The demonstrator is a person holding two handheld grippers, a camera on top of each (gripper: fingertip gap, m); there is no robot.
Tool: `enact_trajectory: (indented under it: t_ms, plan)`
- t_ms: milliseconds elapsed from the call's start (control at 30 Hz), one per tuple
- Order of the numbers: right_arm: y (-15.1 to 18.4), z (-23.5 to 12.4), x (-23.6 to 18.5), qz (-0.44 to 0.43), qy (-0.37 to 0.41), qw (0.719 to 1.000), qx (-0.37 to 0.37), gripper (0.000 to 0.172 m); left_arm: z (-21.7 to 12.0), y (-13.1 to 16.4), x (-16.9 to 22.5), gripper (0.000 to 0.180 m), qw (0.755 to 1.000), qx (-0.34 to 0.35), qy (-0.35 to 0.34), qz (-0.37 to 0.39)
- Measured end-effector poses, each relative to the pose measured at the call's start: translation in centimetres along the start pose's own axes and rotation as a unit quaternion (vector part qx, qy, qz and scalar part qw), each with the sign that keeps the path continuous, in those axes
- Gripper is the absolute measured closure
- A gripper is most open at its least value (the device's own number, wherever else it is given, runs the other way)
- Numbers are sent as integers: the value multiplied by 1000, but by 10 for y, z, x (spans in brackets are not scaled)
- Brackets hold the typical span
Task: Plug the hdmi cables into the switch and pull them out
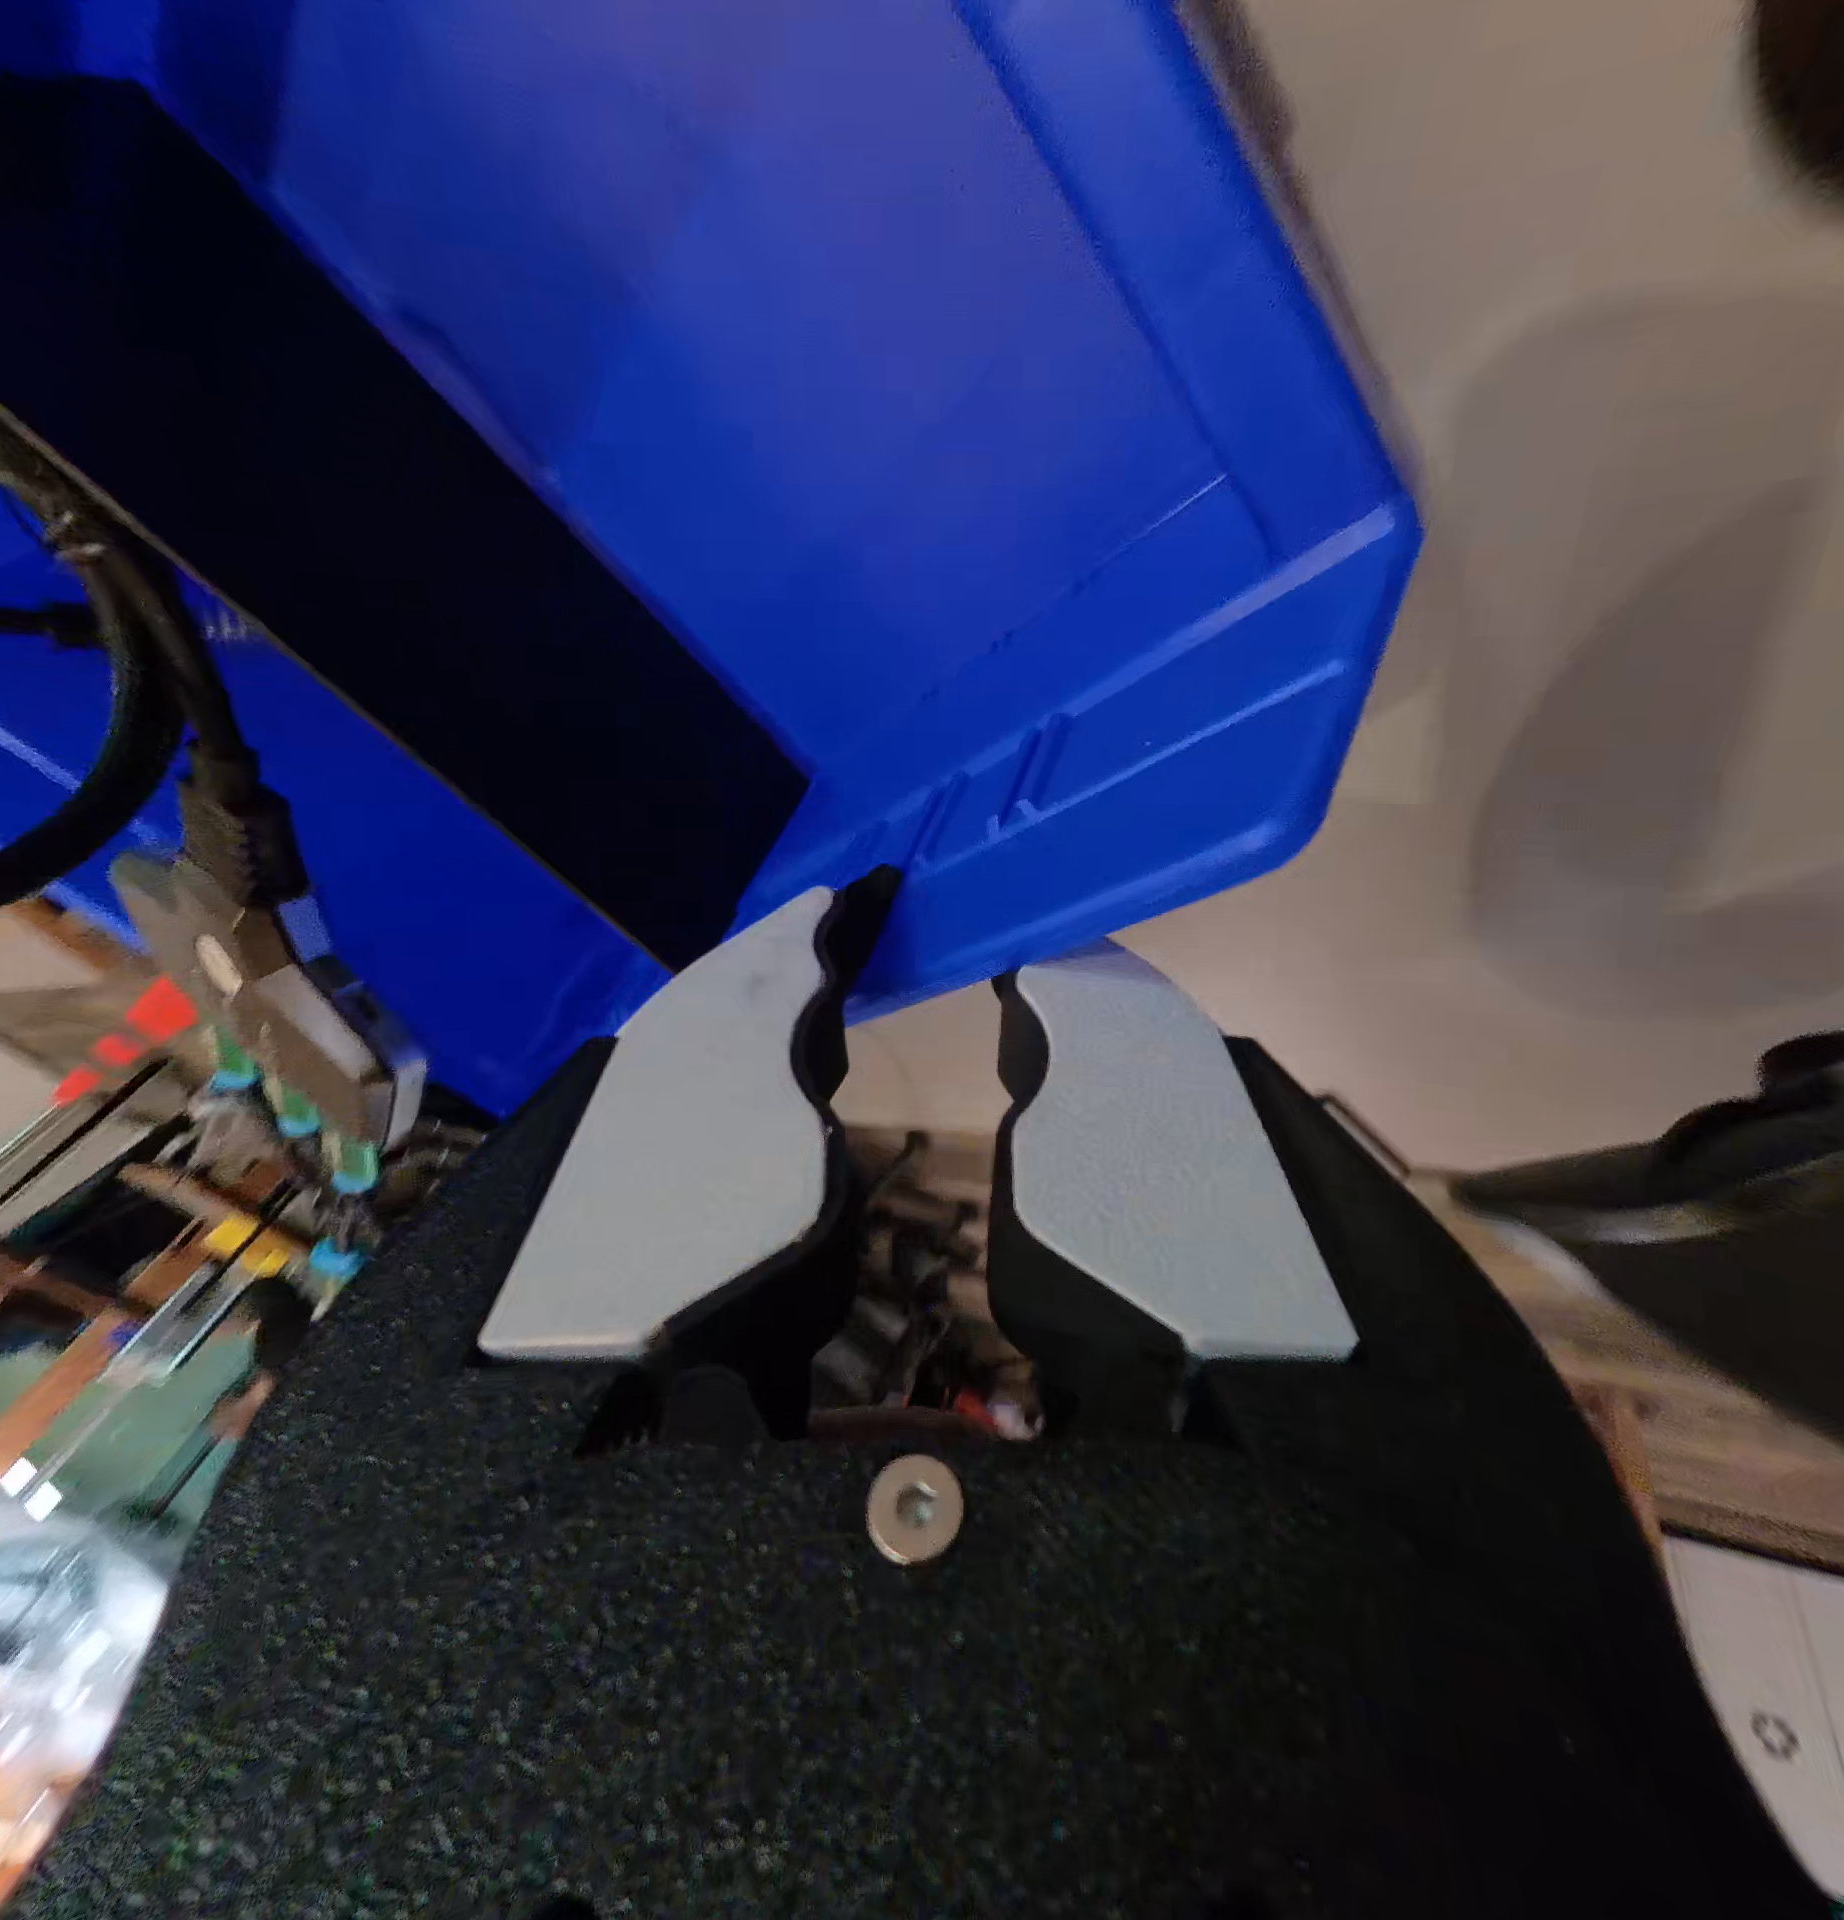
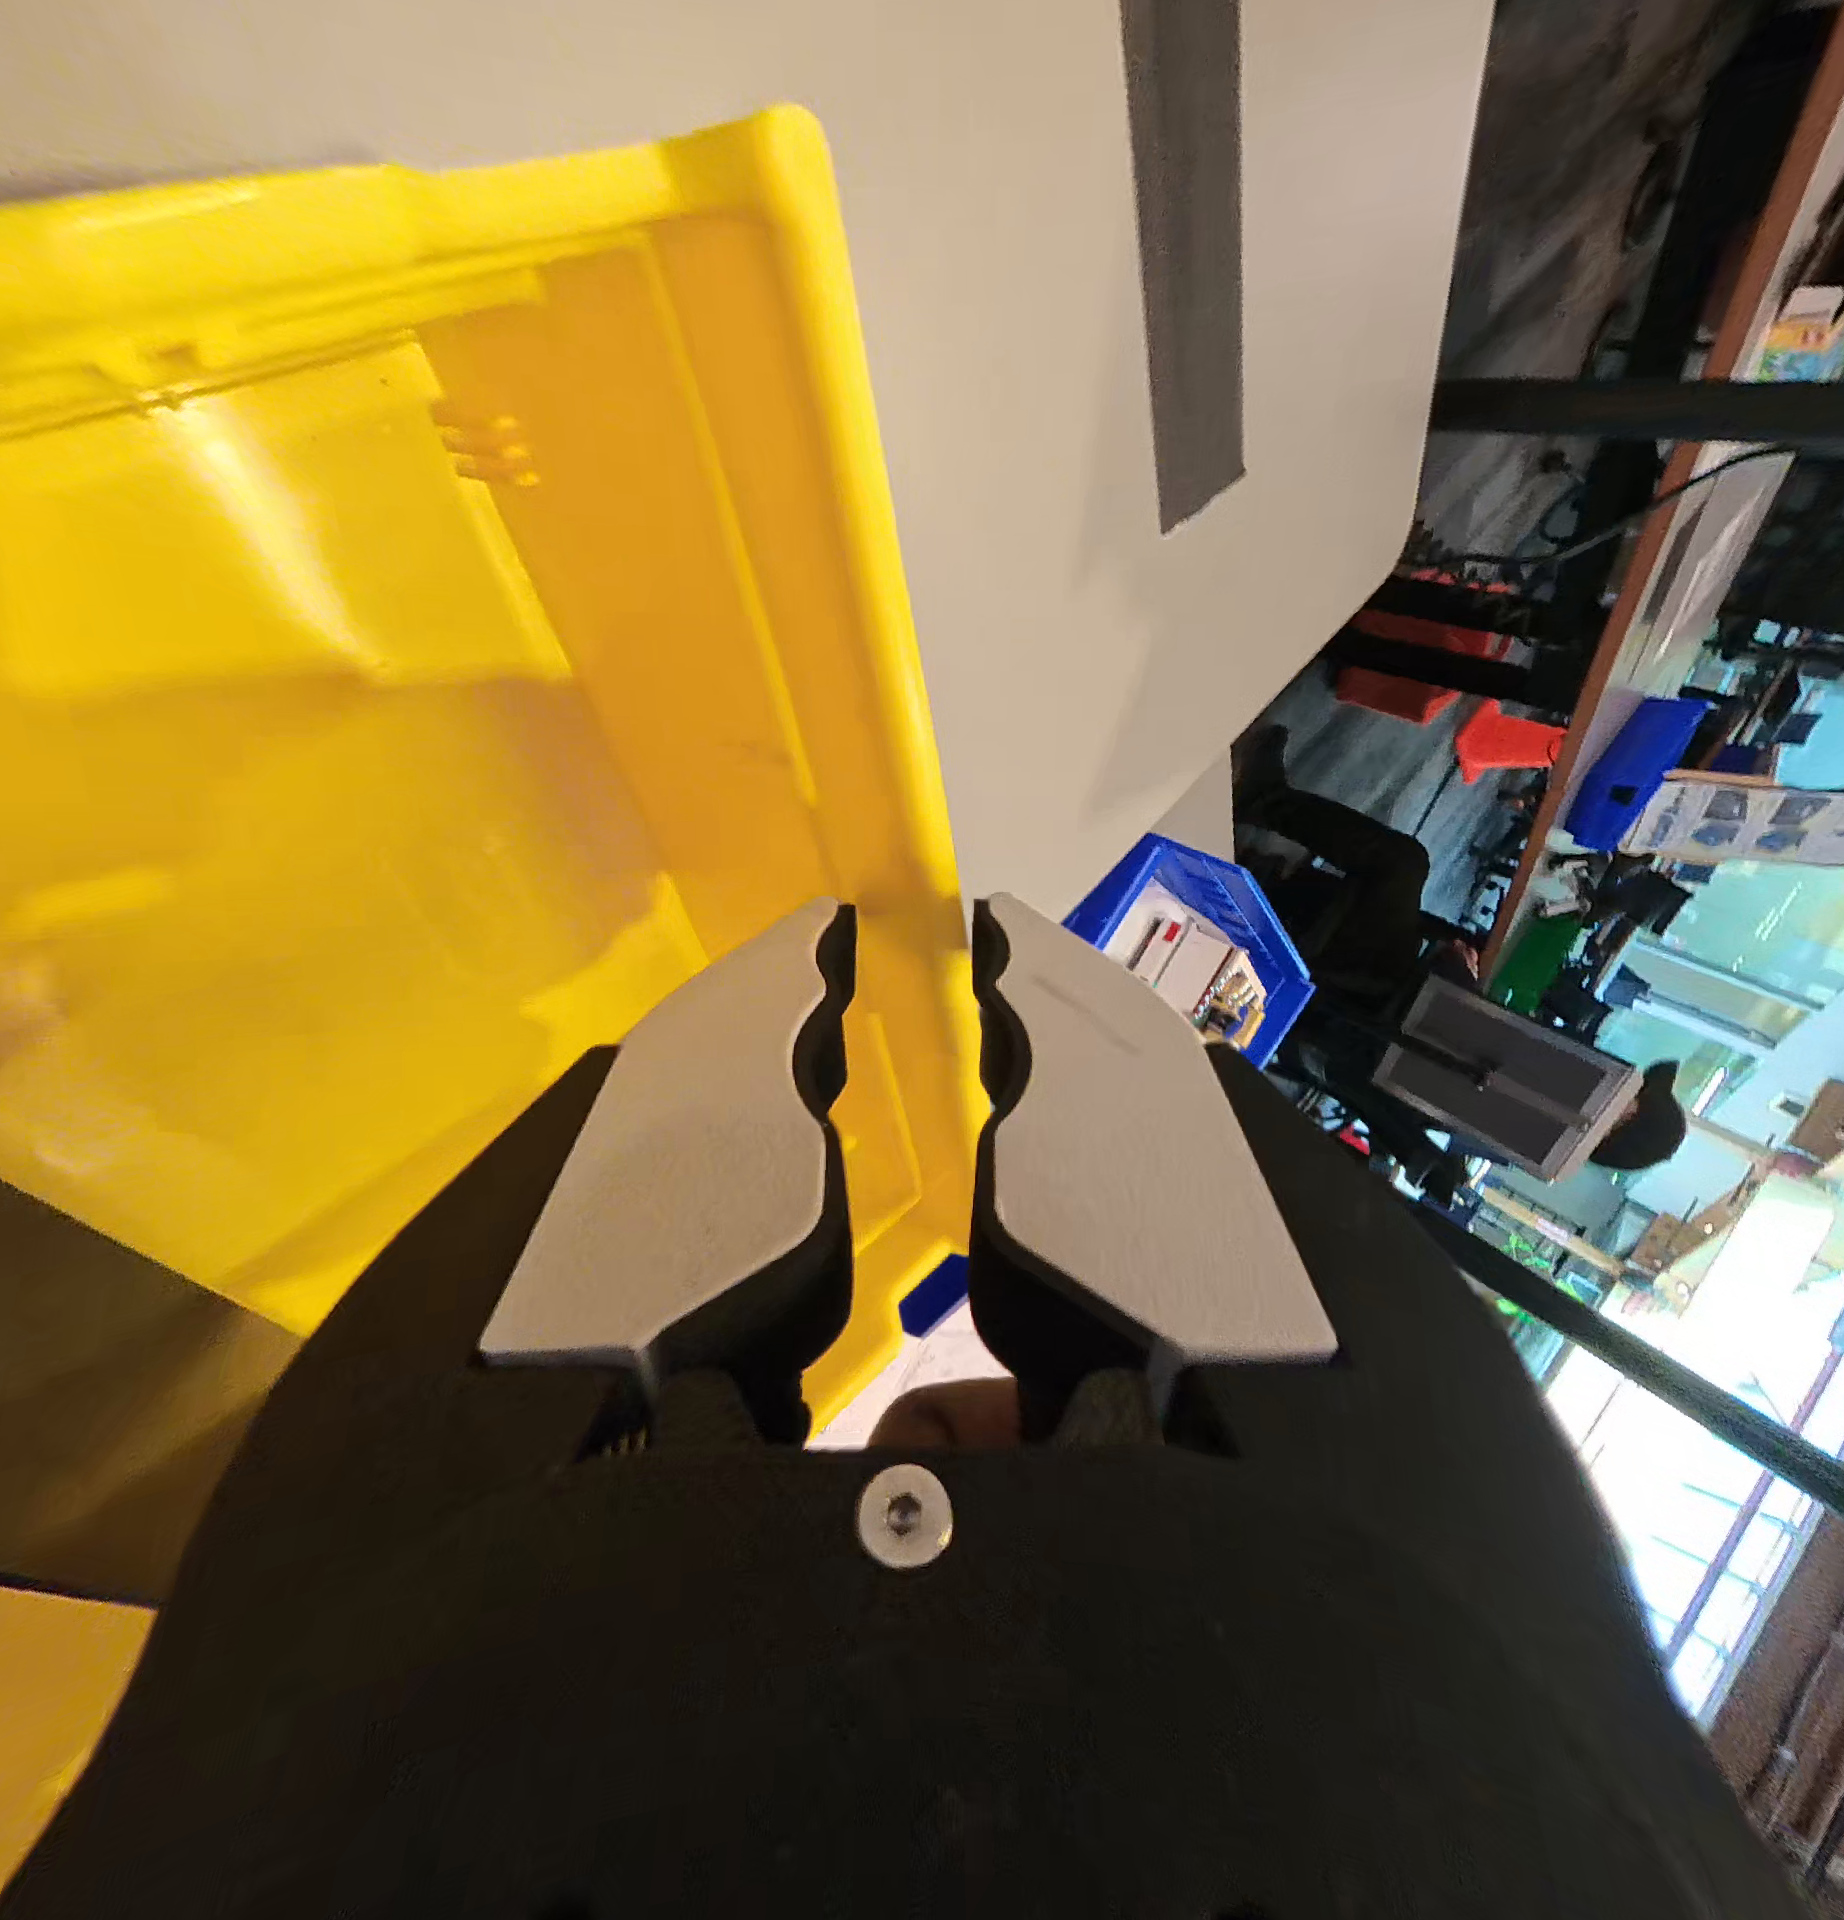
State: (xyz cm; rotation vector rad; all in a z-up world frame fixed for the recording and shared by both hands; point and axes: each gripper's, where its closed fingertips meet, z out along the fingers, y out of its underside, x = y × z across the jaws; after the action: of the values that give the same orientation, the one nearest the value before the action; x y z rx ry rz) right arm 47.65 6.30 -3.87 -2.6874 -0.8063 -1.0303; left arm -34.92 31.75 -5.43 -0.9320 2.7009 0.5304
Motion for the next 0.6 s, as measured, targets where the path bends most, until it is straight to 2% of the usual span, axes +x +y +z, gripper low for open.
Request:
enact_trajectory:
  t_ms: [133,233,300,367,400,500,600]
  plan:
    - [11,-18,15,37,21,999,7,147,-14,31,-5,146,996,-55,-62,-22]
    - [23,-53,14,95,23,995,29,141,-49,29,-21,138,980,-12,-136,-146]
    - [28,-83,-11,116,-13,992,53,136,-73,2,-26,138,956,63,-147,-245]
    - [27,-113,-52,101,-67,989,88,134,-86,-38,-22,140,940,127,-114,-296]
    - [25,-129,-77,83,-101,986,107,134,-87,-56,-18,140,939,137,-92,-303]
    - [20,-165,-152,10,-194,970,144,136,-69,-94,-11,136,942,113,-28,-315]
    - [22,-175,-204,-33,-235,962,136,137,-42,-127,-7,136,941,112,41,-318]
